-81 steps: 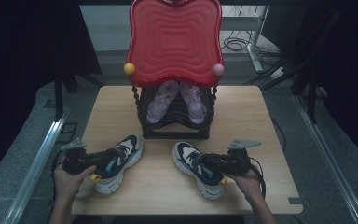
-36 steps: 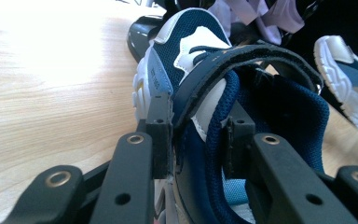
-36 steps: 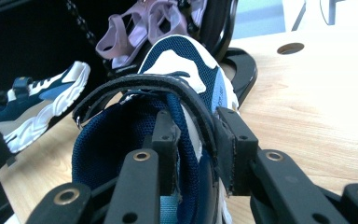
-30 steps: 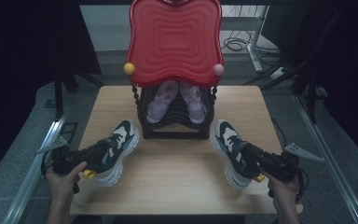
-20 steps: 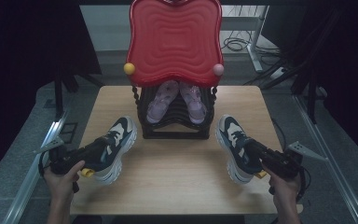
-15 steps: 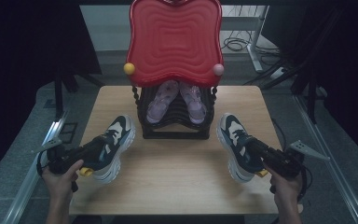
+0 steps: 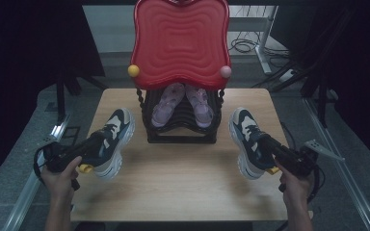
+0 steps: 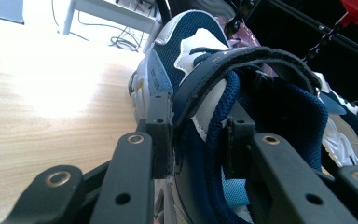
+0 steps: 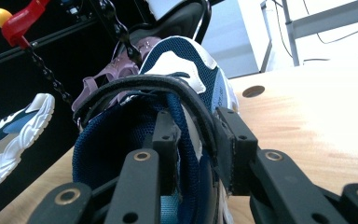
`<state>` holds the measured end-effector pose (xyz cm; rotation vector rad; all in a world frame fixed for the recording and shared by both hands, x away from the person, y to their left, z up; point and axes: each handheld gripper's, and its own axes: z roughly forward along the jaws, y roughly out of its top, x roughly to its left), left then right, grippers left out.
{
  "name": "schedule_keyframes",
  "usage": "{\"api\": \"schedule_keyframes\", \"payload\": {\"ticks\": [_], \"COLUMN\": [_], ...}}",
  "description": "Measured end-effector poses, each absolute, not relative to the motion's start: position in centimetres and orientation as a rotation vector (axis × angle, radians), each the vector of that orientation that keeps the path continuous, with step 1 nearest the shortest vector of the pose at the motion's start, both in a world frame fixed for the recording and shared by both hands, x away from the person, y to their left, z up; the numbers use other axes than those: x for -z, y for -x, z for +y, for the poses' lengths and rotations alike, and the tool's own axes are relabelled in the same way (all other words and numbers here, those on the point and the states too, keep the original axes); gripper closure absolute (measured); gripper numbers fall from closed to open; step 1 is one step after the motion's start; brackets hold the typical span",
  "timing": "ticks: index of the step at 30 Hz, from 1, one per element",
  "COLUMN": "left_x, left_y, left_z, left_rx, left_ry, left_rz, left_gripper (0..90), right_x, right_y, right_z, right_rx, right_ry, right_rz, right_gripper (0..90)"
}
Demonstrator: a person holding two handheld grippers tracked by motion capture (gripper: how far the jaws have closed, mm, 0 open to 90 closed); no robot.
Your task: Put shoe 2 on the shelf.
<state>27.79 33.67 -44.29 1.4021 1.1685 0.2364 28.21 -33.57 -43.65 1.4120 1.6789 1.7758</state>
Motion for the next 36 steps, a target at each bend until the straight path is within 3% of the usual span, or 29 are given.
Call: {"api": "schedule_keyframes", "payload": {"ticks": [36], "left_x": [38.9], "left_y": [-31.0], "left_z": [34.3], "left_rx": [-0.285], "left_ry": [-1.315], "left_rz": [1.125], "left_gripper": [69.6], "right_x": [38.5], "right_y": [-30.3], "right_z": [-34.0], "right_rx": [-1.850], "right_ry": [-1.351], "right_rz": [1.539], "right_gripper": [71.2]}}
